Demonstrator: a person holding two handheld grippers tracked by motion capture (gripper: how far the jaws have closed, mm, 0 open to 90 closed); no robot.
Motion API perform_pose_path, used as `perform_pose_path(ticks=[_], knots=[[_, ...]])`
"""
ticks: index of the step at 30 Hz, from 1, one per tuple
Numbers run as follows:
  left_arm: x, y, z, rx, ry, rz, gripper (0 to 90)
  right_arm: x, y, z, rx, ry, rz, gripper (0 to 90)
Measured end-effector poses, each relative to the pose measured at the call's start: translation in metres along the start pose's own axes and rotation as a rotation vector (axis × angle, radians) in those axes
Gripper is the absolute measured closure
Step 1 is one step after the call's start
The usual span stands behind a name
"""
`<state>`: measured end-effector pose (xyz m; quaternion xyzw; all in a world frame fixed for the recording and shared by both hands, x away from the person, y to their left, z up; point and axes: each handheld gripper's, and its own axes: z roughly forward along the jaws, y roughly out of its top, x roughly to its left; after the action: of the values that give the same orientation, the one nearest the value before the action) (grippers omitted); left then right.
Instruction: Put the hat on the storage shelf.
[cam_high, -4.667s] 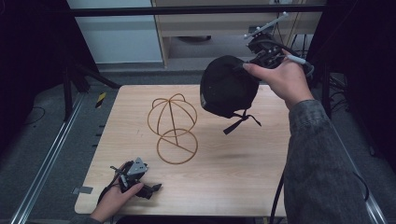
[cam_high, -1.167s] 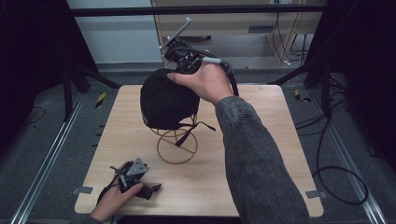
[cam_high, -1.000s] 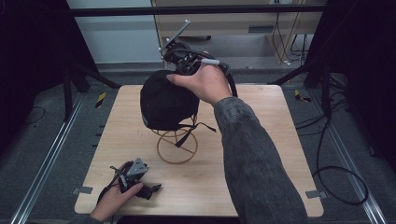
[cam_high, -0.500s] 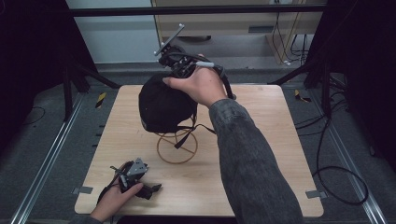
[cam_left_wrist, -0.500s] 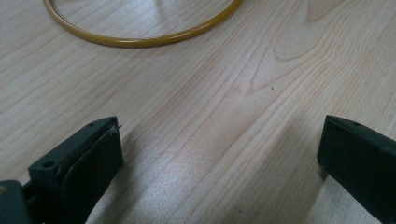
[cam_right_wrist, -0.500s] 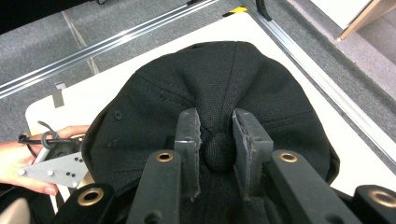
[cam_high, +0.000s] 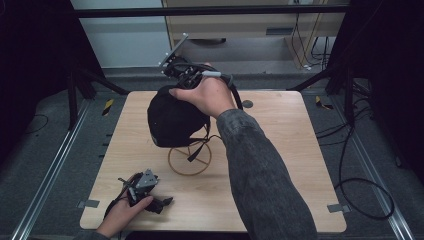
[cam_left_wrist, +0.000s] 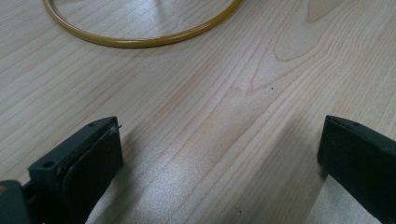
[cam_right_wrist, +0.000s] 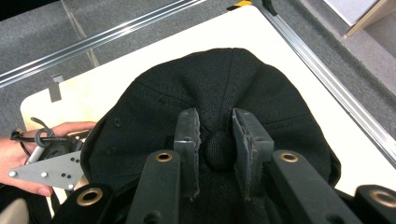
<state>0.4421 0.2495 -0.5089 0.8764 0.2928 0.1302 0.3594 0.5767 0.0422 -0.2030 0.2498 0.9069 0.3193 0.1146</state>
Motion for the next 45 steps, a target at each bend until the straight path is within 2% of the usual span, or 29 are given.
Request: perform_pose_path(ticks=[11,23,36,45], knots=[[0.000,0.000,0.000,0.000,0.000,0.000,0.0,0.002,0.000,0.005,0.002,-0.002,0.002,72.0],[0.000,0.000,0.000,0.003,0.001,0.001,0.0,0.001,0.001,0.002,-0.018,0.005,0.006,74.5],[0.000,0.000,0.000,0.002,0.001,0.001,0.0,-0.001,-0.003,-0.003,-0.047,-0.024,0.023,74.3],[0.000,0.000,0.000,0.001,0.003,0.000,0.0,-0.004,-0.013,-0.009,-0.049,-0.038,0.034,71.3]])
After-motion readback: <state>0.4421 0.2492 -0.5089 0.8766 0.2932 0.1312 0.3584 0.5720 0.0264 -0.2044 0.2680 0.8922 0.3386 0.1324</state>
